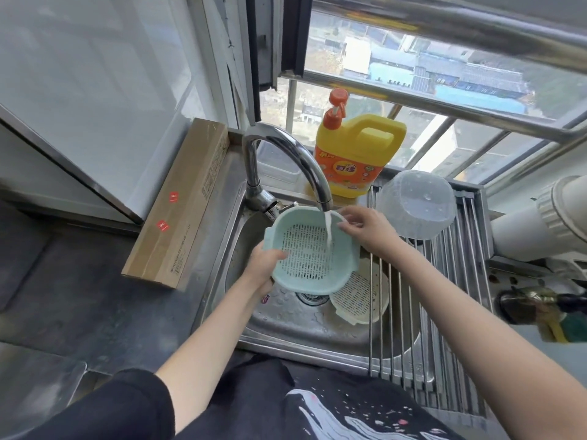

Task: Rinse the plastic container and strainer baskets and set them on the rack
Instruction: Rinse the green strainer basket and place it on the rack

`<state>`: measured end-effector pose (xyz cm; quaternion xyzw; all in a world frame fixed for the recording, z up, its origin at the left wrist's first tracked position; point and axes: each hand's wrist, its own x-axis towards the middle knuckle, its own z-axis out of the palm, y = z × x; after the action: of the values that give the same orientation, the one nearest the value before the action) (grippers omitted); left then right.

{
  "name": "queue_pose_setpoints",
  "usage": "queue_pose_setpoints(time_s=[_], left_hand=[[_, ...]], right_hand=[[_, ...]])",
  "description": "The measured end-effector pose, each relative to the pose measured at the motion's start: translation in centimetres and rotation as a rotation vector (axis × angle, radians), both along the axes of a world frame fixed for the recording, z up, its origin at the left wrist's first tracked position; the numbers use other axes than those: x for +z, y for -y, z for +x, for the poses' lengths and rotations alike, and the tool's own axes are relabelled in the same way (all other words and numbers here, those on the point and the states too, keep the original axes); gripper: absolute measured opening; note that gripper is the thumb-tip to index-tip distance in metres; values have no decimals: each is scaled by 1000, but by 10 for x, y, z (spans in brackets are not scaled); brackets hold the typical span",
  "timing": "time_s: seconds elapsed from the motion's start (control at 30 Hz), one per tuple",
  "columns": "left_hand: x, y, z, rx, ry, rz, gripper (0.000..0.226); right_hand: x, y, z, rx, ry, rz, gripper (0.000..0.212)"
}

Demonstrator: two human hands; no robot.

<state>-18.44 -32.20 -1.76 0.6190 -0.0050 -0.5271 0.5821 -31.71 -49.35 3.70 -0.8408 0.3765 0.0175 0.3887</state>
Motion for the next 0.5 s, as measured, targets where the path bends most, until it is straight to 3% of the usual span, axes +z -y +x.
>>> queue_pose_setpoints(time_s=[0.17, 0.33, 0.43, 0.5], left_hand=[[2, -7, -9, 66, -40, -116, 36], [11, -14, -7, -35, 161, -97, 82], [14, -22, -4, -70, 225, -93, 67], [13, -26, -1, -40, 214, -71, 67]], right_hand=[[-12, -9, -12, -219, -90, 256, 32], [-29, -19, -11, -359, -12, 377, 21], [-34, -27, -6, -374, 114, 292, 14], [-33, -32, -7, -302, 163, -52, 18]])
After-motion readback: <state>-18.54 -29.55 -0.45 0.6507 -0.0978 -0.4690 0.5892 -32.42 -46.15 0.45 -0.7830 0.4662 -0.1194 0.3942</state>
